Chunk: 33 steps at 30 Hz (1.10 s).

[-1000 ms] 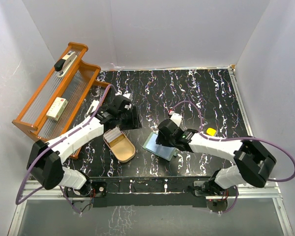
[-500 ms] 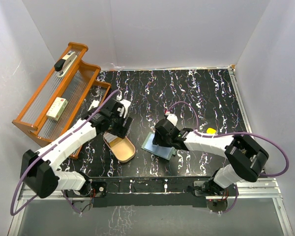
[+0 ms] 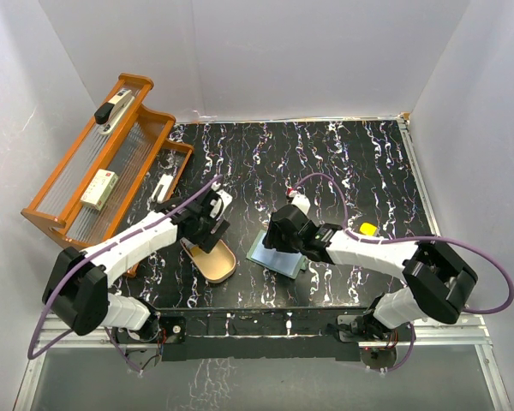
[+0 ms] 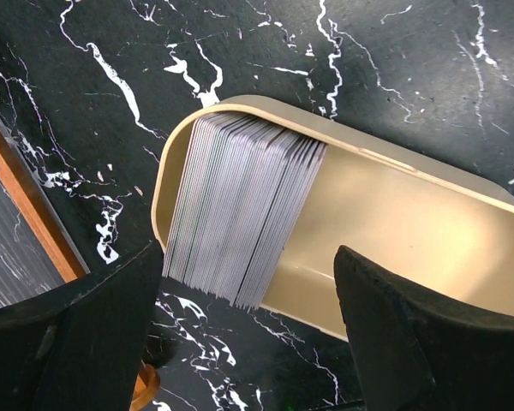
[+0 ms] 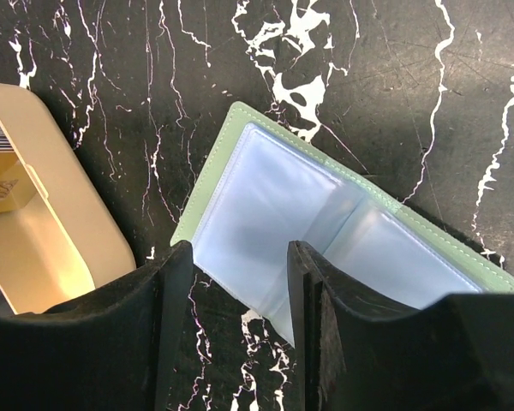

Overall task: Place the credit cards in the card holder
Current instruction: Pick up the credit card from the storage box.

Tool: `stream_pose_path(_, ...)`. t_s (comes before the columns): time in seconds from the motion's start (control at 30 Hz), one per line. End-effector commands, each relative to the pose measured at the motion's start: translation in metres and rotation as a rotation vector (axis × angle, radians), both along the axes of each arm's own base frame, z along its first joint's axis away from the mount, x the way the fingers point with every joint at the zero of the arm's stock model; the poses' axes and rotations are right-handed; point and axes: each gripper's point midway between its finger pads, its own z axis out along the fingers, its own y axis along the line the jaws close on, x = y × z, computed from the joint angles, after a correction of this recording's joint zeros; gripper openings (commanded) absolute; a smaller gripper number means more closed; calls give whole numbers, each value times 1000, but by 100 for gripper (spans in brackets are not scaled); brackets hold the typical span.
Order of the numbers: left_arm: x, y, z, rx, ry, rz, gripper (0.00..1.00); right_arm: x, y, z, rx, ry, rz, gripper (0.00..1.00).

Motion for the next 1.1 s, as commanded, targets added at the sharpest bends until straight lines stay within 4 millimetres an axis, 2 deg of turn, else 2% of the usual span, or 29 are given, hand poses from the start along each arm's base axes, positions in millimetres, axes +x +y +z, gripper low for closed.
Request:
stream_pose_path(0.0,13,8,-6,56,-50,2,80,9,3,15,38,-61,-6,47)
stream_pose_path(0.2,20,17,-14,119,-74,27,81,12,0,20,27,-83,-15,47)
stream_pose_path(0.53,29,23,2,145,-139,48,74,10,-3,19,22,-84,-18,48)
stream_pose_path(0.6,30,23,10,128,-164,50,73,10,-3,19,22,-85,-19,48)
stream_pose_path(0.77,29,24,9,136,-153,46,69,11,-3,20,21,-86,-17,48)
stream_pose_path(0.93,27,21,6,128,-129,38,65,11,-3,19,19,-84,-16,48)
stream_pose_path(1.07,23,6,0,55,-98,11,70,11,-3,19,17,-84,-15,48)
